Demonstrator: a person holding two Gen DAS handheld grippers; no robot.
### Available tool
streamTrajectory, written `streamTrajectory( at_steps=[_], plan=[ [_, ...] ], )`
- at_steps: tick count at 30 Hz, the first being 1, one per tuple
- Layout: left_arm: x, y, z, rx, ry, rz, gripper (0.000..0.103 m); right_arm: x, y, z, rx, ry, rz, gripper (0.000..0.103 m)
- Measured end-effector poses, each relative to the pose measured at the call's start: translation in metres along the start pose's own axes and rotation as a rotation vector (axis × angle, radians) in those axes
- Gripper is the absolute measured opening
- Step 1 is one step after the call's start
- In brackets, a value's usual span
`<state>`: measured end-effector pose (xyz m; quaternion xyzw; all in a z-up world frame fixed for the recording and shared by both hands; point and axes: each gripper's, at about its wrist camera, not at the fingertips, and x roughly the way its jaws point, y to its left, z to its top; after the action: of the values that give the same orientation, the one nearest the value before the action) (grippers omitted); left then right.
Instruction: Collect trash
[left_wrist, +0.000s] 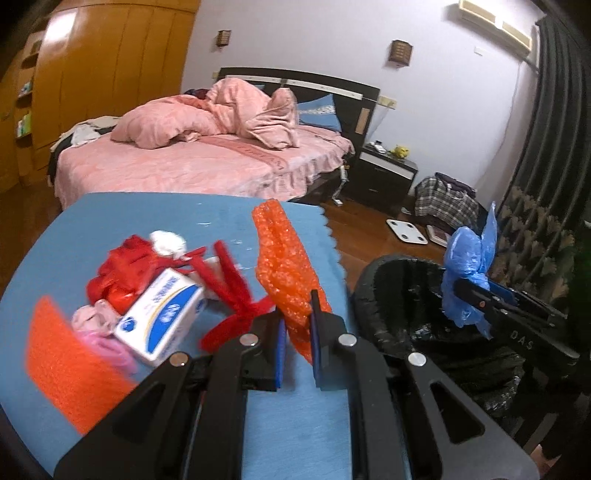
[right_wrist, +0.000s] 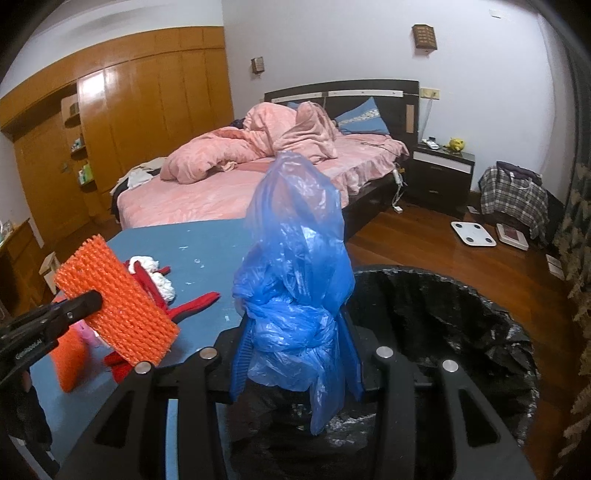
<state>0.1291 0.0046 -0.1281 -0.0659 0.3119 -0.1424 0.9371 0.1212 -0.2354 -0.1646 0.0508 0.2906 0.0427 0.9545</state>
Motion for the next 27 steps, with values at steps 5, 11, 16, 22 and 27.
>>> streamTrajectory(
  at_steps=[5,11,16,22,27],
  plan=[
    [0.018,-0.037,0.007,0.033,0.010,-0.083,0.010,-0.011,-0.026,0.001,0.033,-0.017,-0.052,0.042],
    [0.042,-0.087,0.010,0.078,0.027,-0.188,0.010,-0.025,-0.064,-0.002,0.082,-0.025,-0.129,0.044],
    [0.060,-0.115,0.008,0.094,0.048,-0.261,0.045,-0.032,-0.092,-0.005,0.122,-0.027,-0.196,0.060],
    [0.062,-0.106,0.000,0.099,0.066,-0.209,0.058,-0.036,-0.096,-0.007,0.135,-0.054,-0.229,0.093],
    [0.035,-0.066,-0.001,0.110,0.022,-0.078,0.073,-0.031,-0.067,-0.004,0.105,-0.061,-0.165,0.097]
  ],
)
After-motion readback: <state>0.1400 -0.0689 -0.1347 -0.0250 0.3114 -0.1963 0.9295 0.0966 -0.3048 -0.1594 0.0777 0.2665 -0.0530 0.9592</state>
